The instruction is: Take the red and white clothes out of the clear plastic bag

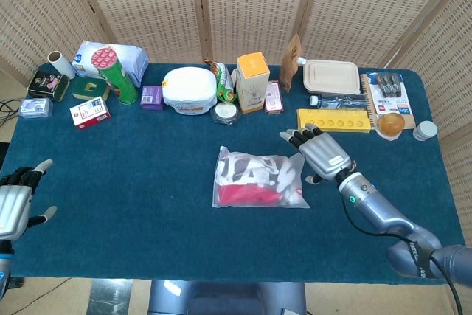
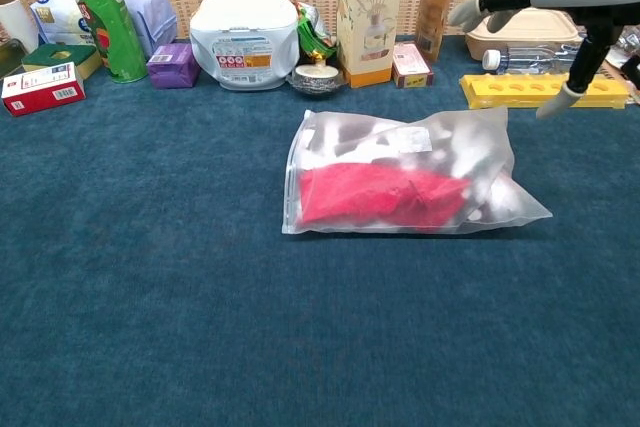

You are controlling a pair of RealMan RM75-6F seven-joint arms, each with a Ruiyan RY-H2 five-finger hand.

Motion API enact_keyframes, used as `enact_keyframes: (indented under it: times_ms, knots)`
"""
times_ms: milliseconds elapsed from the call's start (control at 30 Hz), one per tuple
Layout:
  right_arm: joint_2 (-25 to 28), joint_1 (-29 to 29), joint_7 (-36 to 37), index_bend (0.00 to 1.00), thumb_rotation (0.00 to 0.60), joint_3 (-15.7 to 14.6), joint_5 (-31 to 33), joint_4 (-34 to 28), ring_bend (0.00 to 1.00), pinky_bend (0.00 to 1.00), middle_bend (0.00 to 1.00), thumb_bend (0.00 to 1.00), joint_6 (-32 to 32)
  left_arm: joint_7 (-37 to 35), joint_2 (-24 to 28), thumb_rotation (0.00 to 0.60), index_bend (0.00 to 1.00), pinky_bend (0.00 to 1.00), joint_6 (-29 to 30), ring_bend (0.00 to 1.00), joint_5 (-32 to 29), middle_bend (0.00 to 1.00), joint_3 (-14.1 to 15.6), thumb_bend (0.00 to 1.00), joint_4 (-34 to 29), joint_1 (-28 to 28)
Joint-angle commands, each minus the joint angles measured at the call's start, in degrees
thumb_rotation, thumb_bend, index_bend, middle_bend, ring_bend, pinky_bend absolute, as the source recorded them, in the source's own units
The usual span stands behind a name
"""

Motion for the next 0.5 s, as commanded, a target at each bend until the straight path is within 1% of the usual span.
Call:
enact_keyframes:
  times_ms: [33,167,400,500]
  knots:
    - [1.7,0.1,-2.9,0.00,0.600,-0.4,4.0,-3.9,0.13,0.07,0.05,0.12,-2.6,-0.1,0.0,0.587,0.16,0.32,-0.2,0.24,-0.1,0.33,-0.2,0.16,0.0,-0.2]
    - [1.1,1.4,-7.1,0.00,0.600,-0.8,10.3,-7.5,0.10,0.08,0.03,0.12,-4.1,-0.3,0.3,0.583,0.16,0.32,-0.5,0.24,-0.3,0.33,-0.6,0.16,0.2,-0.6]
    - [-2.5,3.5,-13.7,0.00,0.600,-1.6,18.2,-9.6,0.10,0.11,0.02,0.12,-2.3,-1.2,0.4,0.579,0.16,0.32,-0.9,0.24,-0.6,0.33,-0.6,0.16,0.8,-0.8]
    - [-4.8,4.7,-17.0,0.00,0.600,-2.1,22.5,-10.6,0.10,0.12,0.02,0.11,-0.5,-1.7,0.4,0.578,0.16,0.32,-1.1,0.24,-0.9,0.33,-0.6,0.16,1.2,-0.8]
